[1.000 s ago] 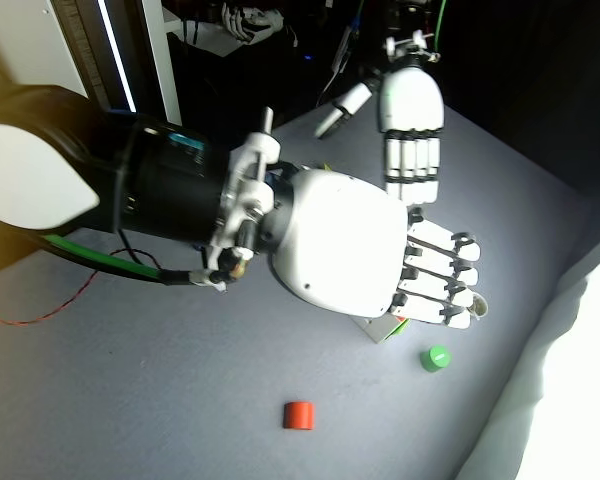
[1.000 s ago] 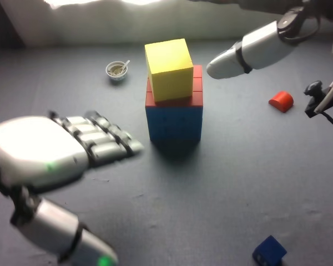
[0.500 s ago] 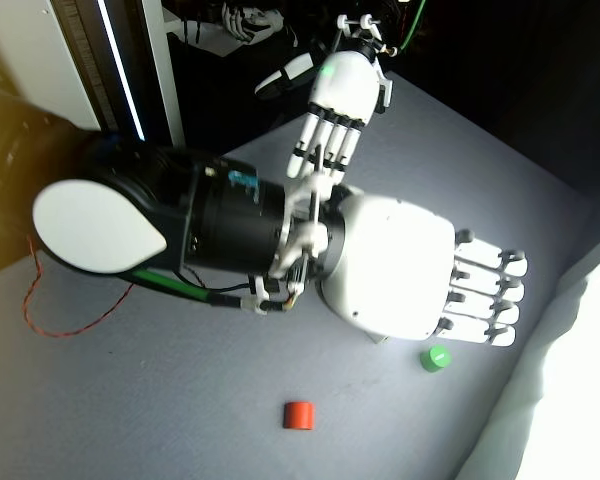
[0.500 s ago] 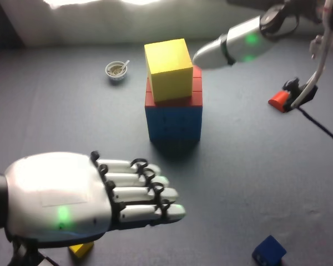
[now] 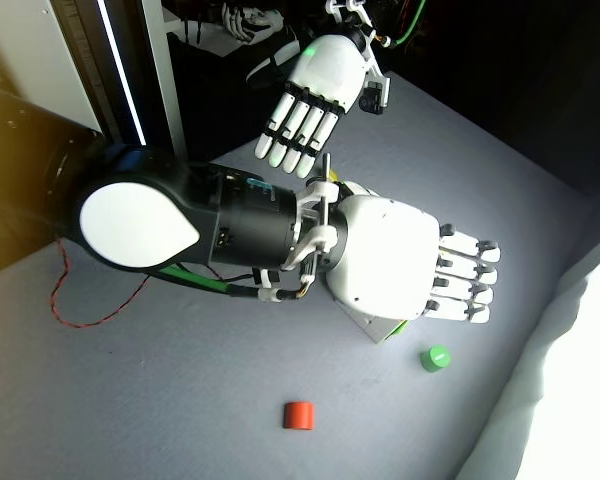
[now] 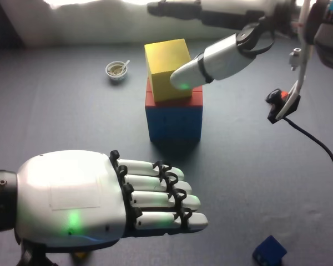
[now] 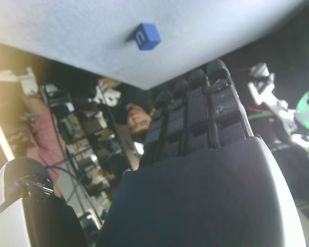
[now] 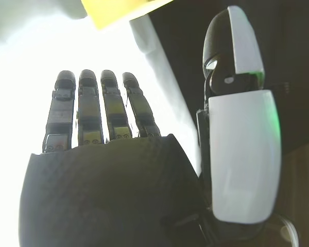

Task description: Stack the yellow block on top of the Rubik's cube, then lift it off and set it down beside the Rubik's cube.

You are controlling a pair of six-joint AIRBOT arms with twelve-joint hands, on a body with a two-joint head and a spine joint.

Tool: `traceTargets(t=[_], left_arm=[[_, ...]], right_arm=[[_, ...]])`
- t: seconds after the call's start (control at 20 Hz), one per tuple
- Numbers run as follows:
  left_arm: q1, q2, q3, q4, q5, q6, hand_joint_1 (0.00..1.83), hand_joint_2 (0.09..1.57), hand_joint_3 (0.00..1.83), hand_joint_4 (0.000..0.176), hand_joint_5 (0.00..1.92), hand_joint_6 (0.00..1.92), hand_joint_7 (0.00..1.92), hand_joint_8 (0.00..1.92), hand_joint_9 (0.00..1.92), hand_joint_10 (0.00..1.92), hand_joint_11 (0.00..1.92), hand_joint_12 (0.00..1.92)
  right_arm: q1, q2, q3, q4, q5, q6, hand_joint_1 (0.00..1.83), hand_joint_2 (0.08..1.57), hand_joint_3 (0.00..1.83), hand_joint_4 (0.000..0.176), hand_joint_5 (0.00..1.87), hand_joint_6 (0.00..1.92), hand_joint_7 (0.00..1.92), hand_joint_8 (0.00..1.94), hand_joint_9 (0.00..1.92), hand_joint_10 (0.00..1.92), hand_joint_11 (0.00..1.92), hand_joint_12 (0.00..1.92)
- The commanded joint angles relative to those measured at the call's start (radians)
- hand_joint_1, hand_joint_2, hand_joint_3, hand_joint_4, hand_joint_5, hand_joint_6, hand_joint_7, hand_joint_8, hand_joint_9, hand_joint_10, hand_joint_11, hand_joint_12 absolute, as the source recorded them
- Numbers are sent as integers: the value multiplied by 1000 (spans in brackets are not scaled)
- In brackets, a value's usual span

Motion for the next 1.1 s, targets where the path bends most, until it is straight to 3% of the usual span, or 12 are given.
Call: traceTargets(t=[0.0, 0.15, 0.3, 0.4, 0.6, 0.7, 0.8, 1.05], left_arm=[[-14, 3, -9, -38, -75, -7, 199, 839, 0, 0, 45, 8, 57, 10, 69, 10, 65, 71], [-26, 3, -28, -38, -55, -8, 193, 846, 2, 0, 54, 9, 75, 14, 79, 11, 78, 82], [-32, 3, -41, -42, -49, -9, 172, 857, 4, 0, 6, 2, 31, 3, 23, 1, 25, 66], [-32, 3, -44, -43, -49, -14, 216, 861, 5, 0, 36, 13, 58, 13, 52, 13, 40, 77], [-38, 3, -42, -43, -50, -19, 188, 858, 1, 0, 4, 0, 26, 0, 14, 0, 21, 80], [-38, 2, -39, -46, -48, -19, 212, 858, 1, 0, 0, 0, 19, 0, 14, 2, 2, 74], [-38, 2, -34, -46, -48, -19, 238, 845, 0, 0, 31, 11, 62, 16, 58, 18, 28, 91], [-45, -1, -22, -40, -48, -19, 196, 856, 5, 0, 31, 0, 58, 0, 68, 0, 26, 105]], right_arm=[[17, 8, 9, 11, 97, 9, 723, 926, 0, 0, 0, 0, 0, 0, 0, 0, 0, 0], [16, -18, 33, 2, 86, 12, 498, 743, 0, 0, 0, 0, 0, 0, 0, 0, 0, 0], [9, -46, 70, -27, 97, 30, 405, 705, 0, 0, 0, 0, 0, 0, 0, 0, 0, 0], [5, -56, 83, -67, 121, 71, 468, 717, 0, 0, 0, 0, 0, 0, 0, 0, 0, 0], [-15, -69, 89, -74, 127, 76, 826, 833, 0, 0, 0, 0, 0, 0, 0, 0, 0, 0], [-20, -75, 98, -74, 127, 76, 829, 921, 41, 0, 0, 0, 0, 0, 0, 0, 0, 0], [-22, -83, 110, -74, 130, 77, 997, 893, 27, 0, 0, 0, 0, 0, 0, 0, 0, 0], [-28, -100, 139, -75, 136, 76, 1038, 912, 34, 0, 0, 0, 0, 0, 0, 0, 0, 0]])
